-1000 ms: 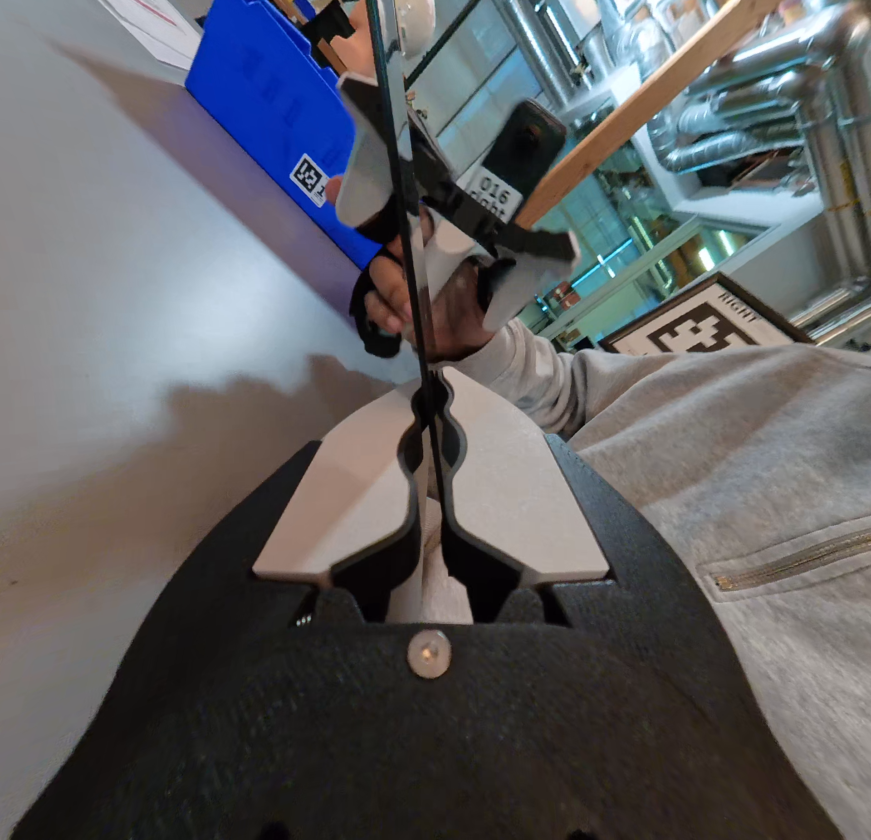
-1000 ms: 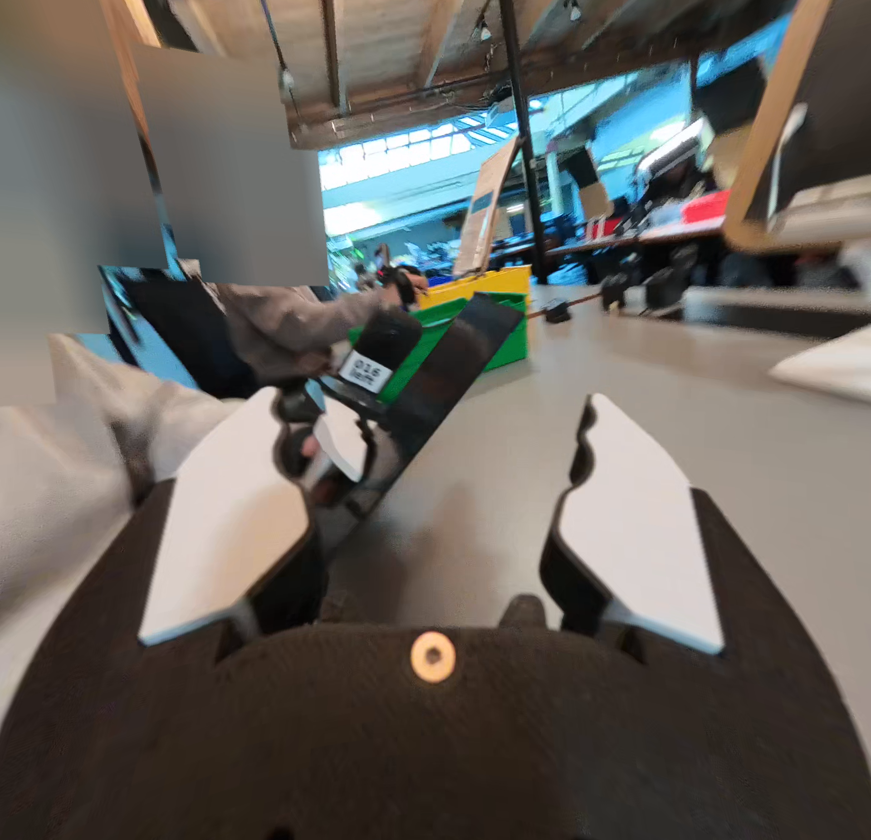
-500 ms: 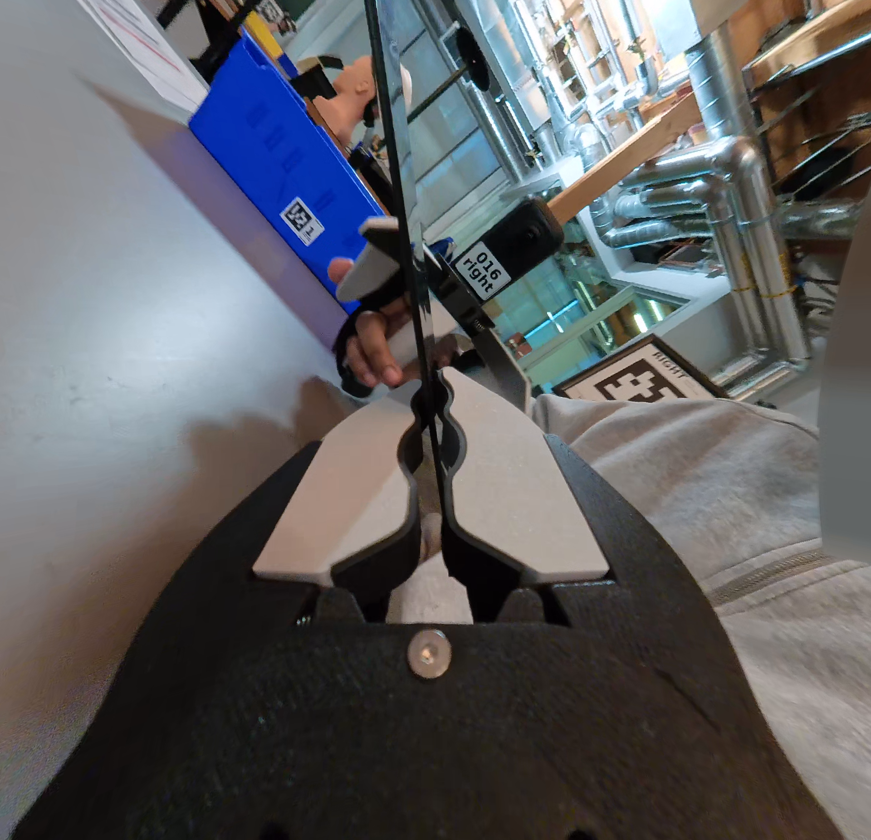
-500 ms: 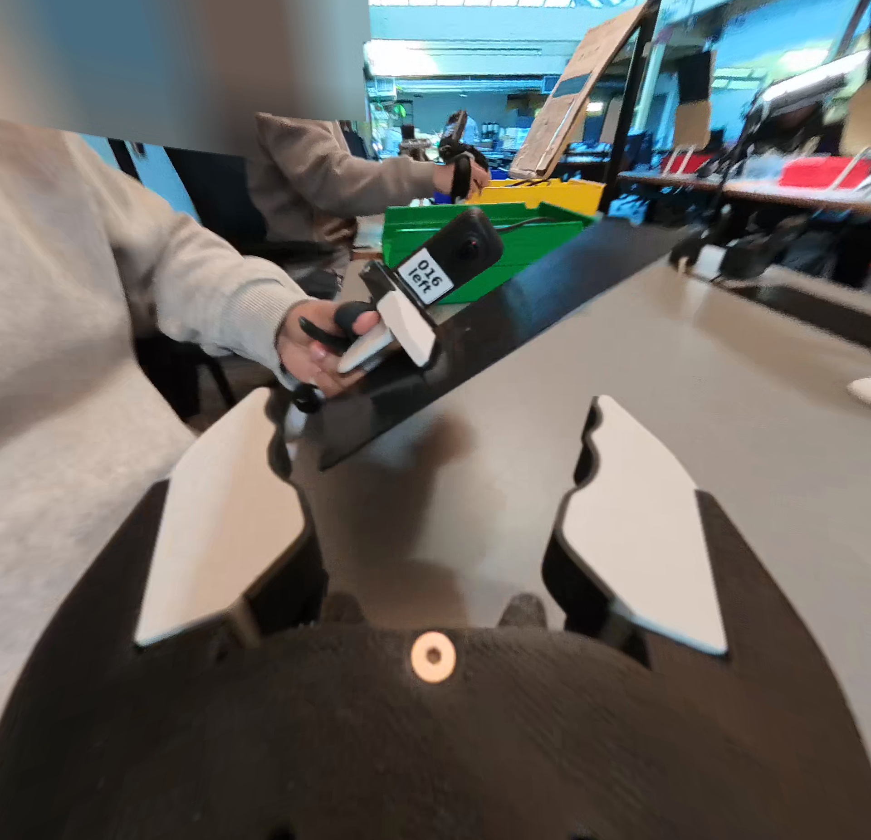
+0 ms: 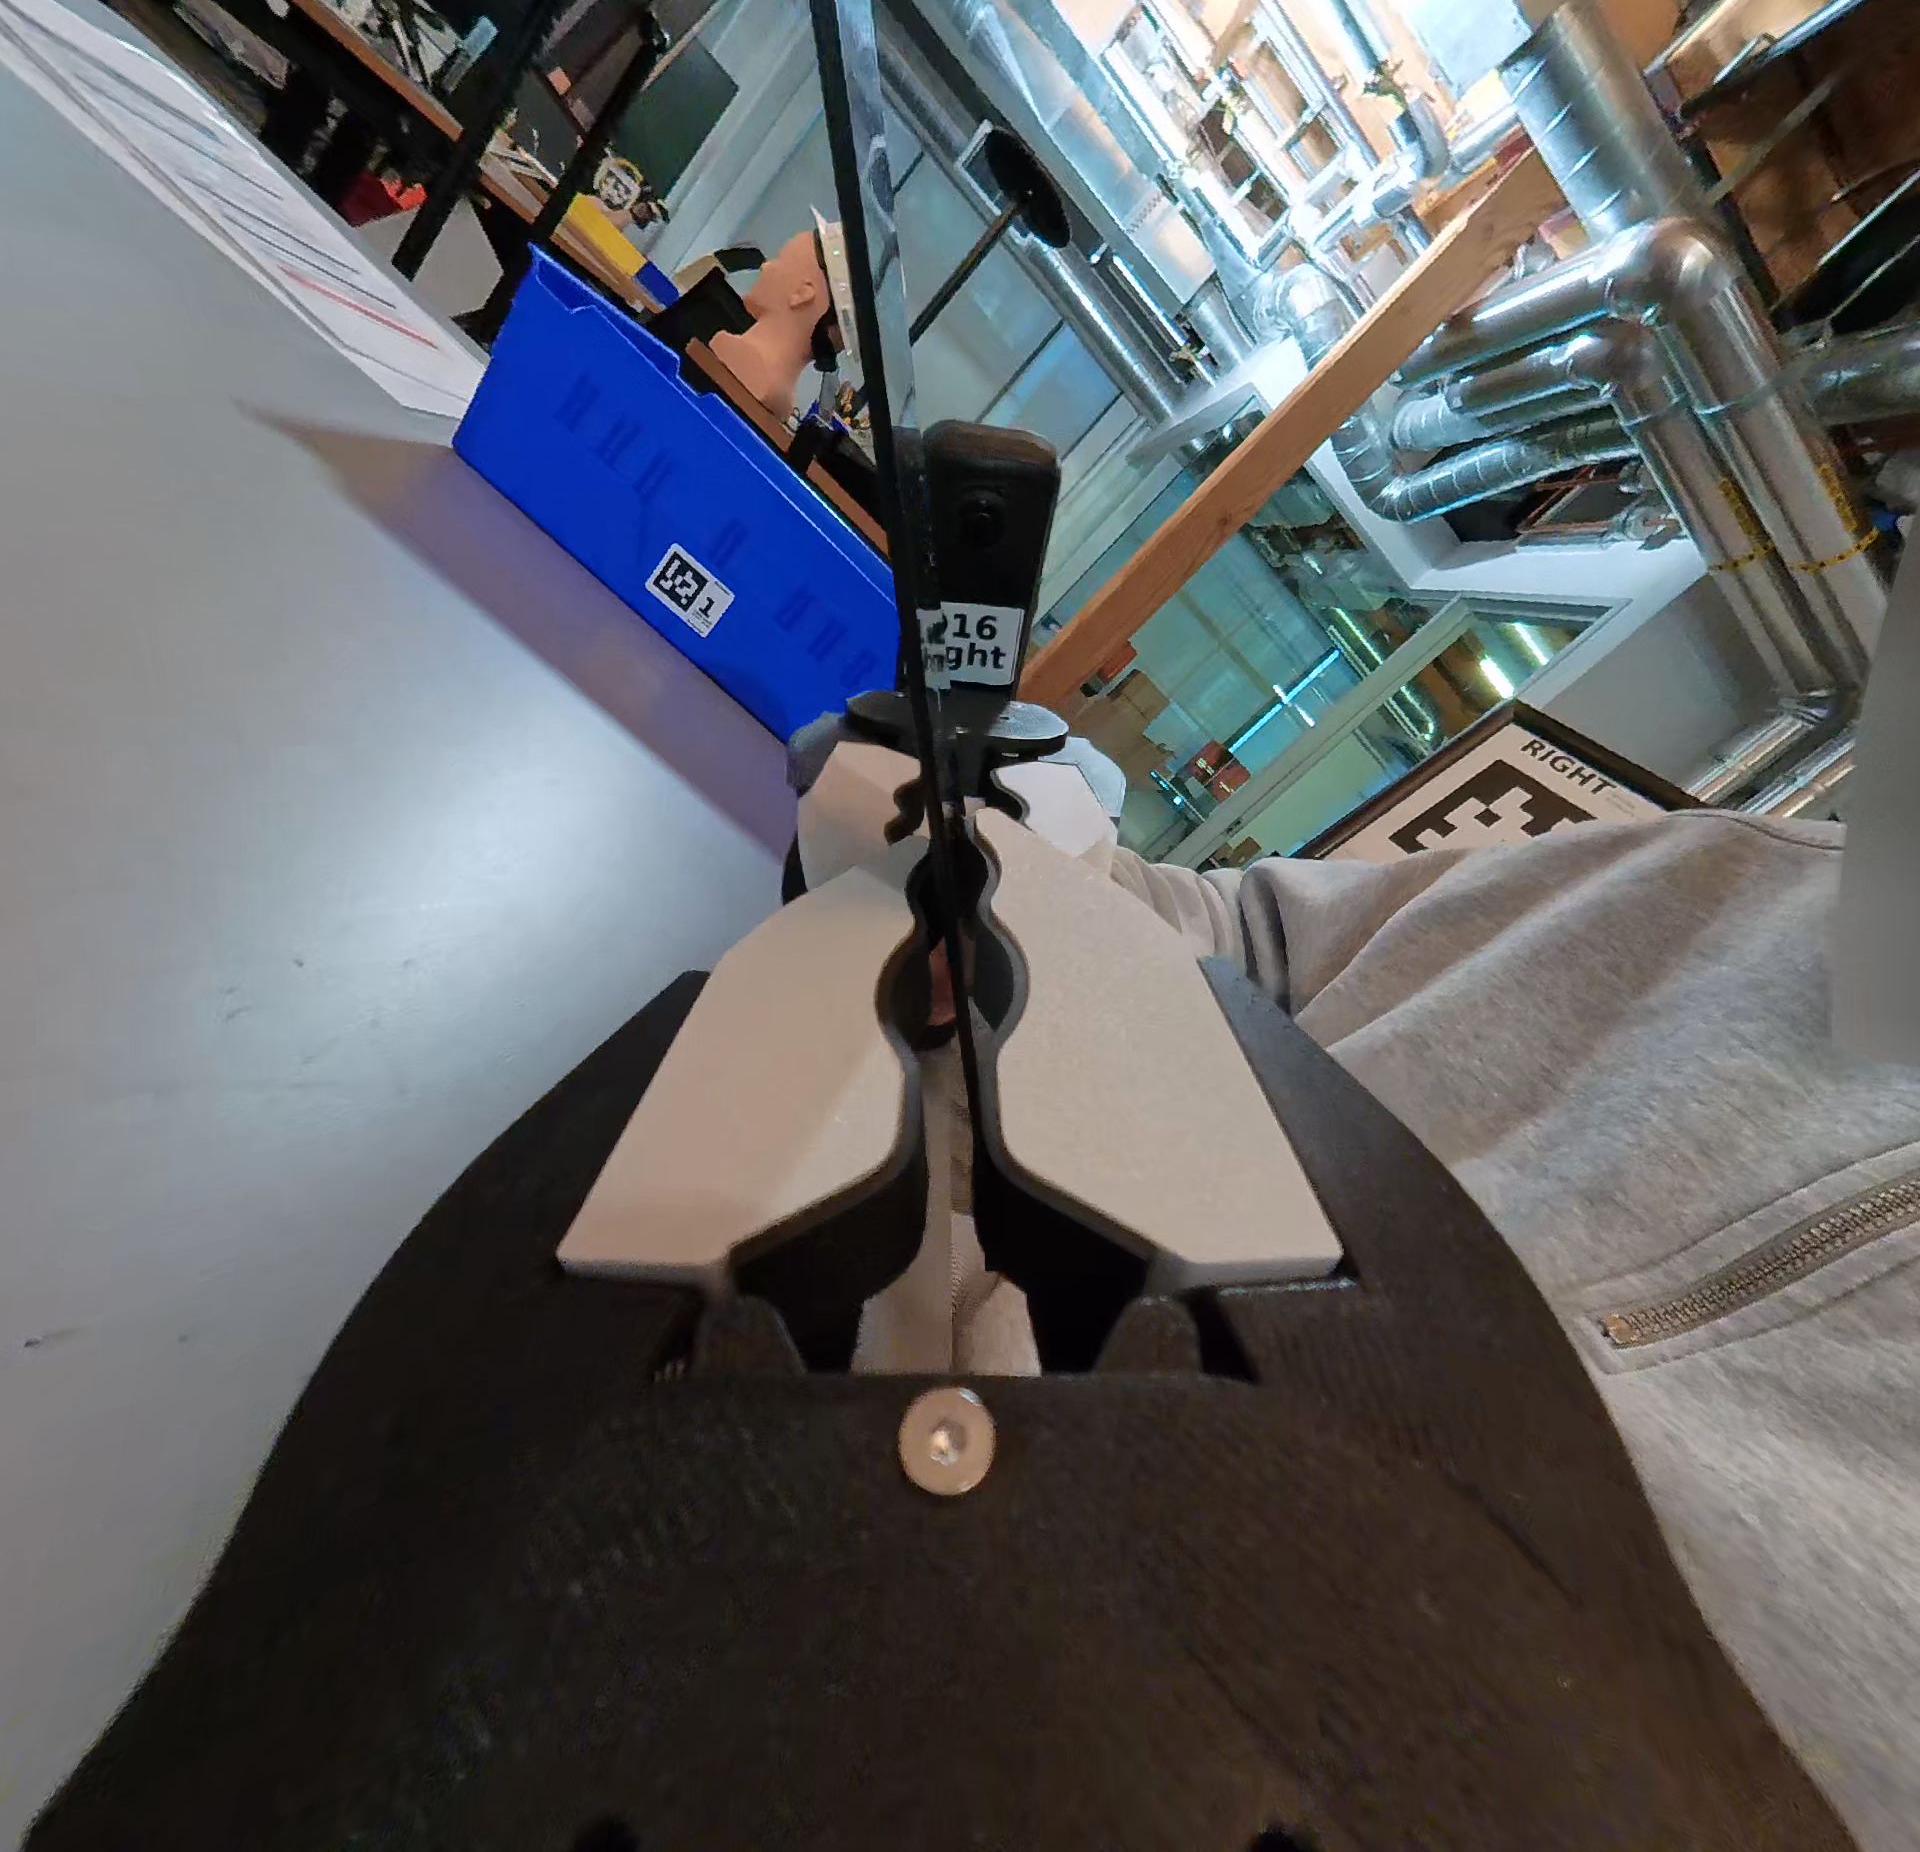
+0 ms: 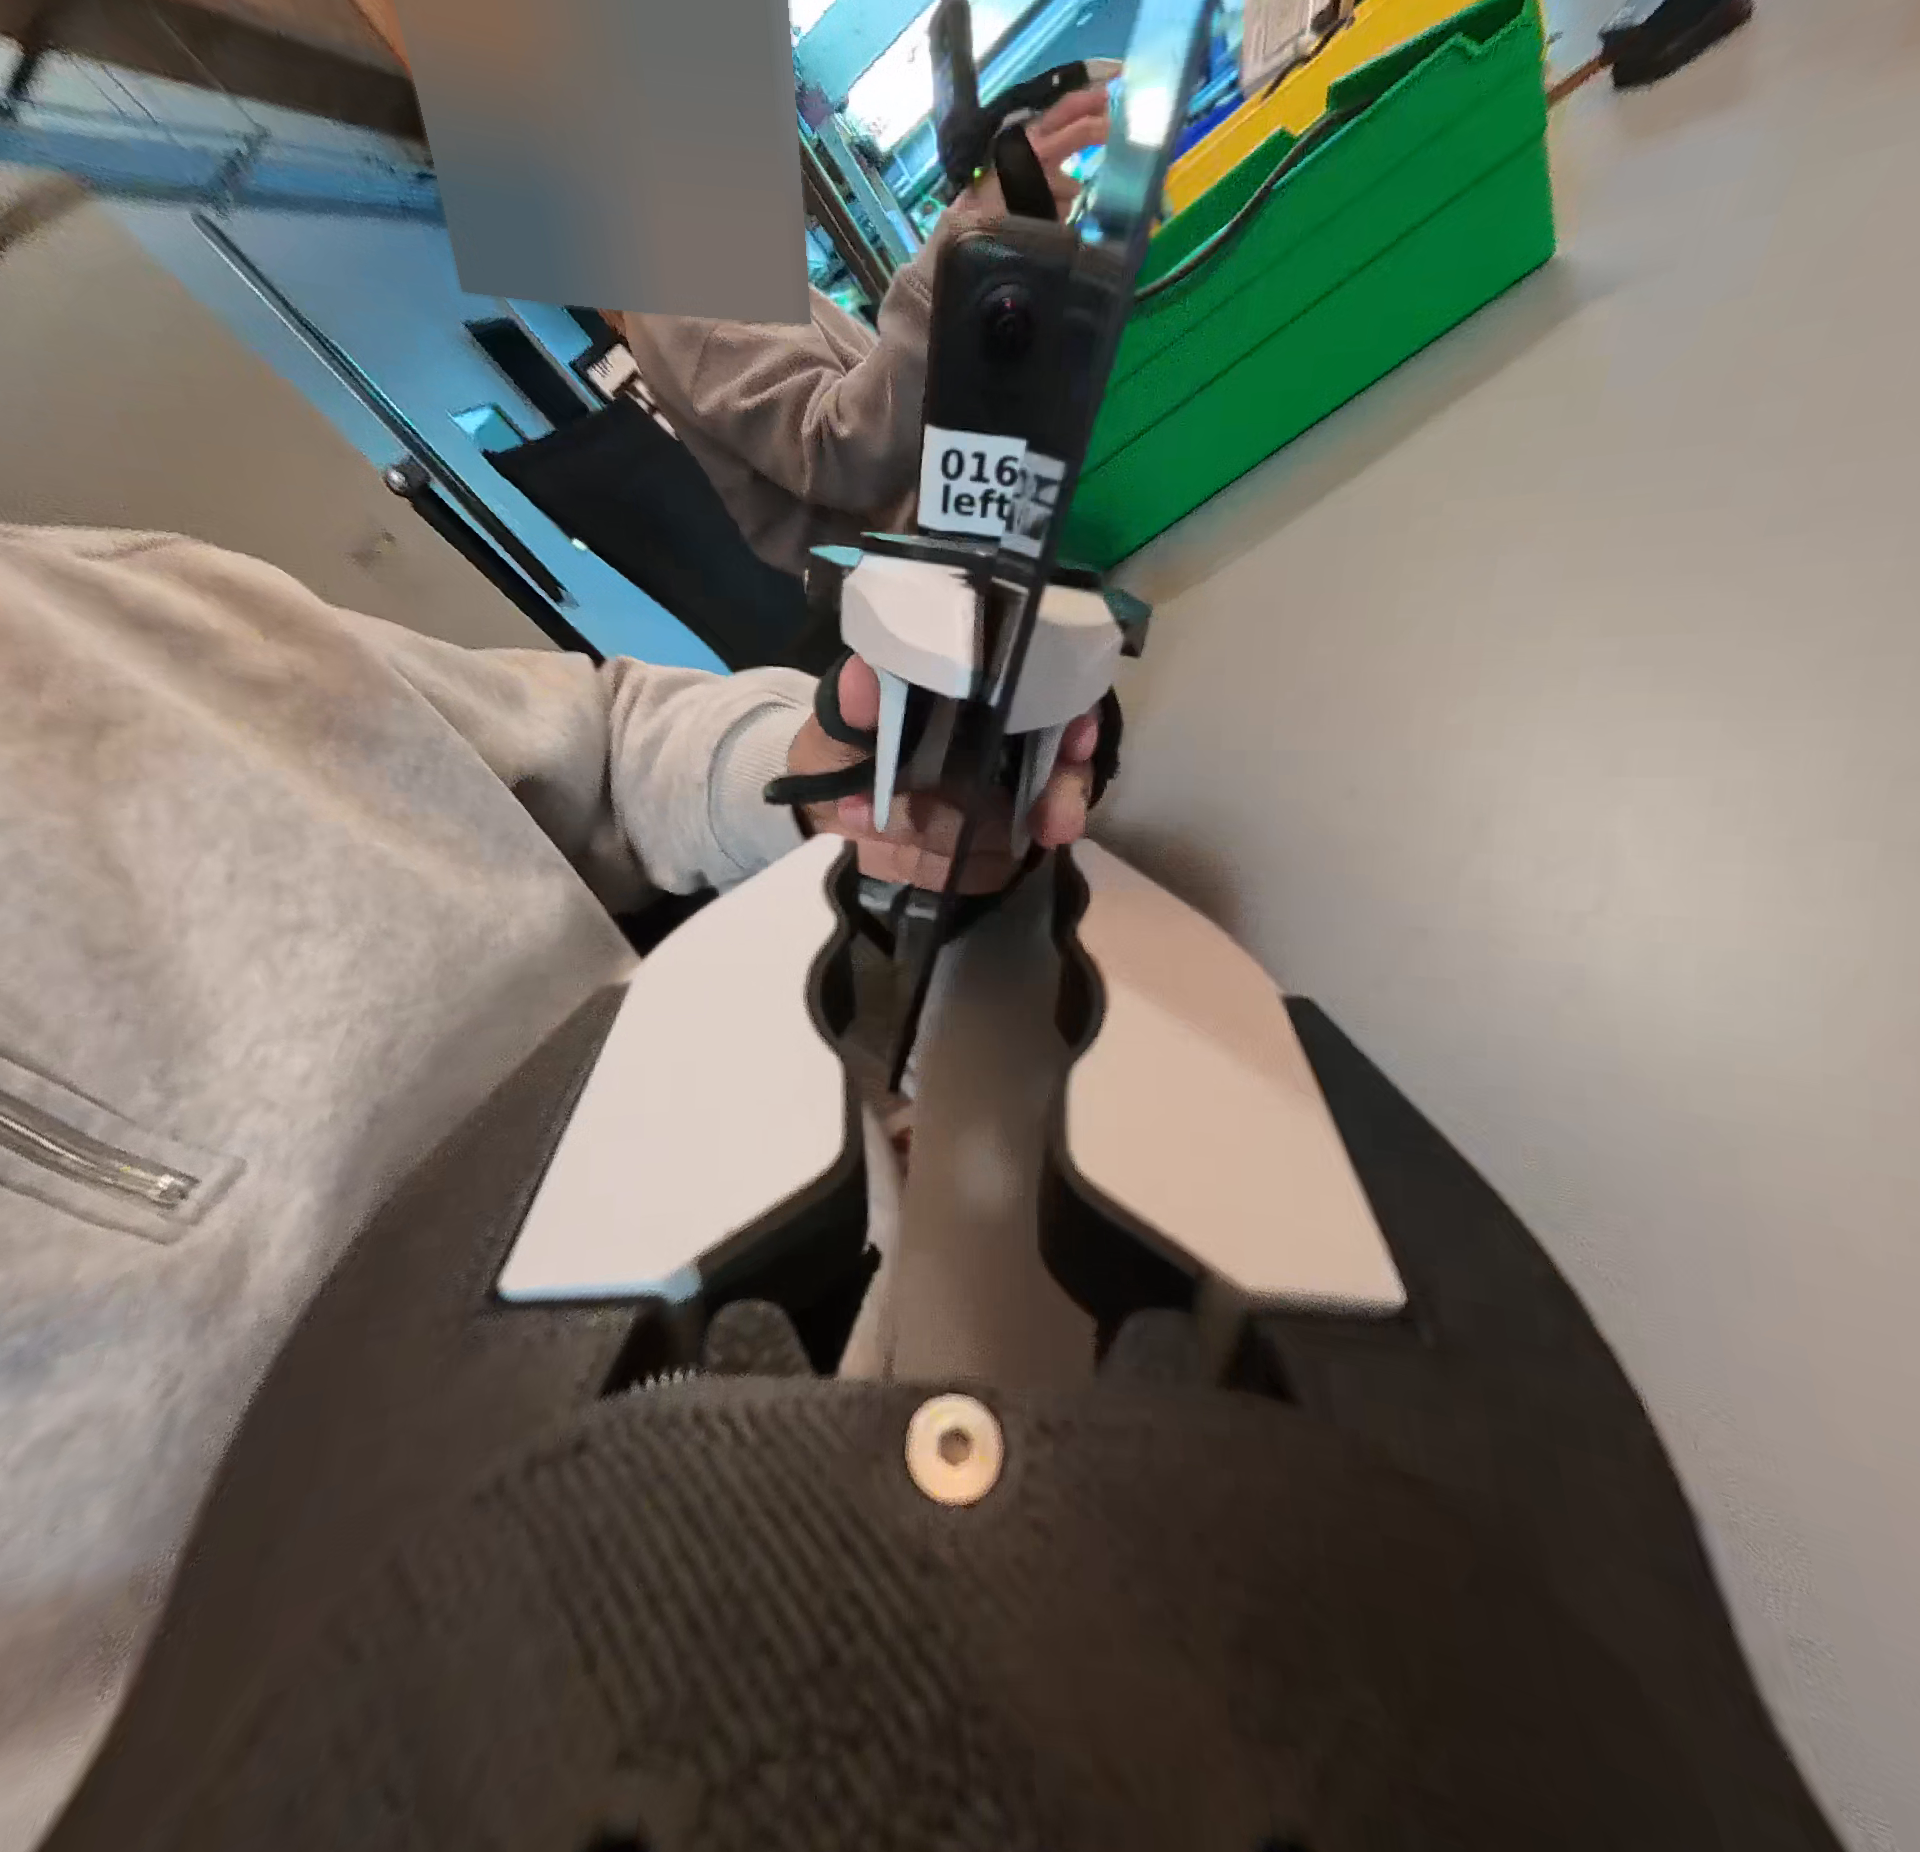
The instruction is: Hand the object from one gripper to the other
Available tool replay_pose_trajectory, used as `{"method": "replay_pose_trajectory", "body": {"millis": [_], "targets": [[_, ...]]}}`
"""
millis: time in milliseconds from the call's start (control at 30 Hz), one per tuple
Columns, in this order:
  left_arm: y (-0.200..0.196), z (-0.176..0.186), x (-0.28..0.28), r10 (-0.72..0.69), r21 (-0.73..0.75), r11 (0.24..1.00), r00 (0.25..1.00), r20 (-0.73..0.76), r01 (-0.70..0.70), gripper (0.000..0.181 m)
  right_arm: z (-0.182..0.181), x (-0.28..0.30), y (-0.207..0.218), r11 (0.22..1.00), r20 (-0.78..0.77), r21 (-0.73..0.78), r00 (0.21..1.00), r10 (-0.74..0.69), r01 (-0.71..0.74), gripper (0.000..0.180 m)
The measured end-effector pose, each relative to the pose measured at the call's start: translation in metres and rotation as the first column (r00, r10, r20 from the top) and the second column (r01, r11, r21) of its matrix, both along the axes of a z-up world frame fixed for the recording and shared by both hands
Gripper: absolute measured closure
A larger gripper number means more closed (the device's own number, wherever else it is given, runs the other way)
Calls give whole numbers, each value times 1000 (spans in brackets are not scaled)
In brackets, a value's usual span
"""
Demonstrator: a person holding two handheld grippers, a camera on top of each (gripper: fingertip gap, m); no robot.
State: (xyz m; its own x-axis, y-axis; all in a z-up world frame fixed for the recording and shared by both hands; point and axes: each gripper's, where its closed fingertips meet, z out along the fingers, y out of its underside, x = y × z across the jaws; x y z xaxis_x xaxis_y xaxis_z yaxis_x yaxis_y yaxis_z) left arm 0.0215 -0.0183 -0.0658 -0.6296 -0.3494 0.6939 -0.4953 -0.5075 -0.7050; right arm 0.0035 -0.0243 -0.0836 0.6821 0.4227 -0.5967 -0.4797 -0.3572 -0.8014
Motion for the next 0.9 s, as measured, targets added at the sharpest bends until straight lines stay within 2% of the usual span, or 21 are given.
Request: {"method": "replay_pose_trajectory", "body": {"millis": [100,267,333,400,700,833,900], "targets": [[-1,-4,1,21,43,999,1000,5,-21,177,-4,-2,2,999,-67,-38,998,4,-6,176],[0,-3,4,50,61,997,998,29,-52,173,-2,2,3,999,-172,-39,985,-3,-4,177],[1,-2,5,62,43,997,998,20,-62,152,-1,6,3,999,-195,-35,981,-14,8,177],[3,-4,8,77,28,997,997,2,-77,140,1,11,2,999,-215,-24,976,-26,21,177],[8,-12,16,89,8,996,996,-17,-89,125,3,41,-1,996,-232,7,969,-89,93,177],[17,-8,21,173,-48,983,984,-48,-175,120,3,58,-2,986,-237,8,958,-161,167,178],[24,8,19,236,-114,964,971,-42,-239,114,4,61,-3,982,-180,10,966,-186,191,178]]}}
